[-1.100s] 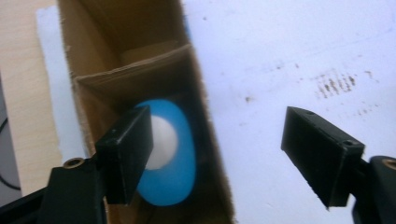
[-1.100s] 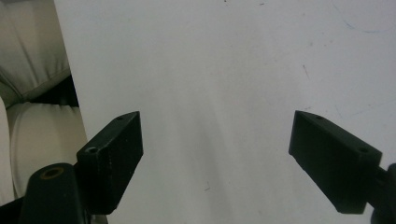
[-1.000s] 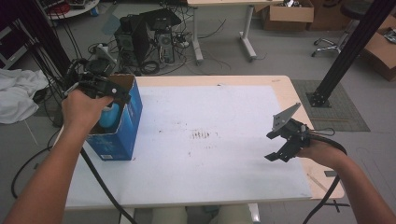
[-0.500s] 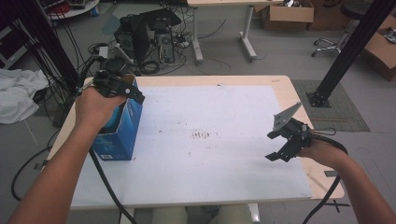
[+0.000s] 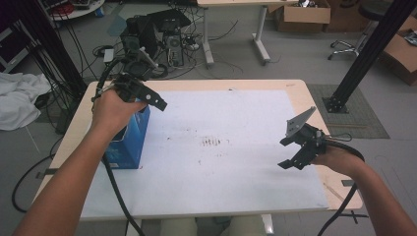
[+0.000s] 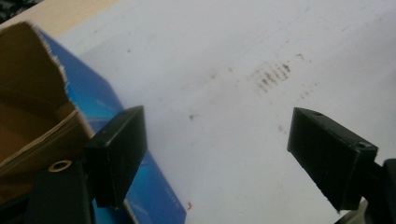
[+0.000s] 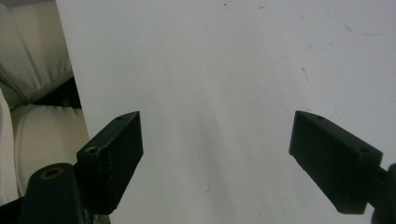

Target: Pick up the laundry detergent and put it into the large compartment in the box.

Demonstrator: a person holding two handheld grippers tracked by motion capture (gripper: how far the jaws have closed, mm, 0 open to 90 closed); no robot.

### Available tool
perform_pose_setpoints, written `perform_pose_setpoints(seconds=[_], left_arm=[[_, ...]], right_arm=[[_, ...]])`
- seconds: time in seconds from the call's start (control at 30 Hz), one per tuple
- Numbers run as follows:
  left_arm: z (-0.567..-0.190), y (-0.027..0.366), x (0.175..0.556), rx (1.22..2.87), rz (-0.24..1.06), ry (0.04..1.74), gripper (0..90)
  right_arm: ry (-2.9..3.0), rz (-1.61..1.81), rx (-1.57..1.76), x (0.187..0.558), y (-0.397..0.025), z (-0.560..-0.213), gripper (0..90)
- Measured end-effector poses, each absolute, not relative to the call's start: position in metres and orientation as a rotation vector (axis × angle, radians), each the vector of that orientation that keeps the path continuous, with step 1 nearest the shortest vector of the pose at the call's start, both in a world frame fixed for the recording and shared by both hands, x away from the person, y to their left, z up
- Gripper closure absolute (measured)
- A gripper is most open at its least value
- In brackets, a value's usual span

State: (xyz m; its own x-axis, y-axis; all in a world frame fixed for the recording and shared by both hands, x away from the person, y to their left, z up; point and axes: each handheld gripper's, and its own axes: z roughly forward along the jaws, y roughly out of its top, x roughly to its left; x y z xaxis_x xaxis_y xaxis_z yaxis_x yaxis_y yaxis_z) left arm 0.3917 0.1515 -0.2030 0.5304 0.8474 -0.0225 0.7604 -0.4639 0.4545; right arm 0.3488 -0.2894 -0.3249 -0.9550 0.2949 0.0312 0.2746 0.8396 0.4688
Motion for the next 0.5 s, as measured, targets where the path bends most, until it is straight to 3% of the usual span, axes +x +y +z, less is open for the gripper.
perform_pose_setpoints(seconds=[0.5], left_arm=[[-0.209,0.106,0.391,2.493,0.246,0.999,20.1]], right_arm=[[2.976,0.75,0.455,0.351,-0.286,-0.326,17.3]])
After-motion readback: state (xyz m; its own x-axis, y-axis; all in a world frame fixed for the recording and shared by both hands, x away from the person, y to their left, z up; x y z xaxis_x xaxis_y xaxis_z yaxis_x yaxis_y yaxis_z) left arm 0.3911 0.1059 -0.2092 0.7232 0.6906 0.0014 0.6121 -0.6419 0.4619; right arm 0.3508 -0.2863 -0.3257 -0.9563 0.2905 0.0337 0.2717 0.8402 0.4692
